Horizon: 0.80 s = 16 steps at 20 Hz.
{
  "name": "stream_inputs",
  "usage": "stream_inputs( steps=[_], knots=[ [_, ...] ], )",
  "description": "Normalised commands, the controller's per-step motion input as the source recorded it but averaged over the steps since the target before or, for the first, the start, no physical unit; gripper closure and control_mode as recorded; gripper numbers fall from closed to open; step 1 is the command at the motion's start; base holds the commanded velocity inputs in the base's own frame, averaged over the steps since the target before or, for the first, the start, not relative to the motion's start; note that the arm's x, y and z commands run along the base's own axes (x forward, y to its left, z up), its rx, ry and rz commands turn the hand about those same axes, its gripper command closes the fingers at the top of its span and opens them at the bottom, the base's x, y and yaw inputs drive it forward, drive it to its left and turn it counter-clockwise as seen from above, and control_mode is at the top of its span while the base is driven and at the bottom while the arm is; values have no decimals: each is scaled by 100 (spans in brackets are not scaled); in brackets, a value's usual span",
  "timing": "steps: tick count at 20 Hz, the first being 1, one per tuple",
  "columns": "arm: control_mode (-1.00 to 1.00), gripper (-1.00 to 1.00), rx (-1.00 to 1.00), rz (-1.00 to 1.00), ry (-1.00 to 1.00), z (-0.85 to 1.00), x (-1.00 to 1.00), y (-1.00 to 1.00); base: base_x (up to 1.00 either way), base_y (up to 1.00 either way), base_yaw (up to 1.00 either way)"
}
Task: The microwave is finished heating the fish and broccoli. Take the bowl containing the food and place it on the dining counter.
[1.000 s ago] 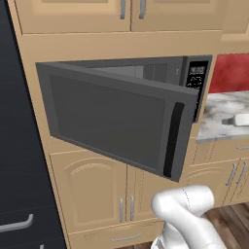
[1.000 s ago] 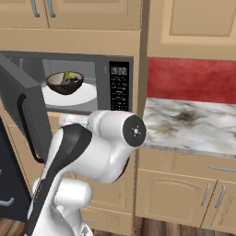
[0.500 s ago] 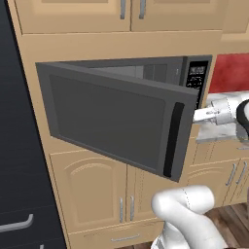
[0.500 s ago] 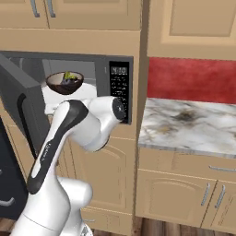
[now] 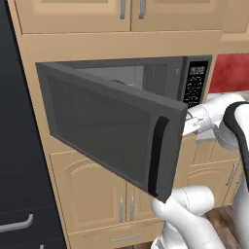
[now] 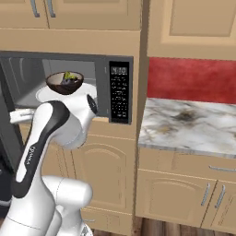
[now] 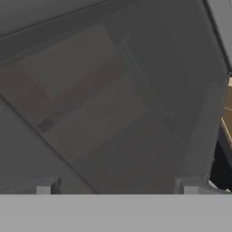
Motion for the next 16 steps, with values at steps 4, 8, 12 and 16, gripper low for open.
stream_inputs(
  steps=[4, 8, 12, 16],
  knots=[
    [-100, -100, 4, 21, -2, -25, -80, 100, 0, 0, 0],
    [-100, -100, 9, 4, -8, -24, -63, 100, 0, 0, 0],
    [-100, -100, 16, -4, -8, -10, -32, 100, 0, 0, 0],
    [-100, -100, 3, -28, -18, 0, -5, 100, 0, 0, 0]
  ],
)
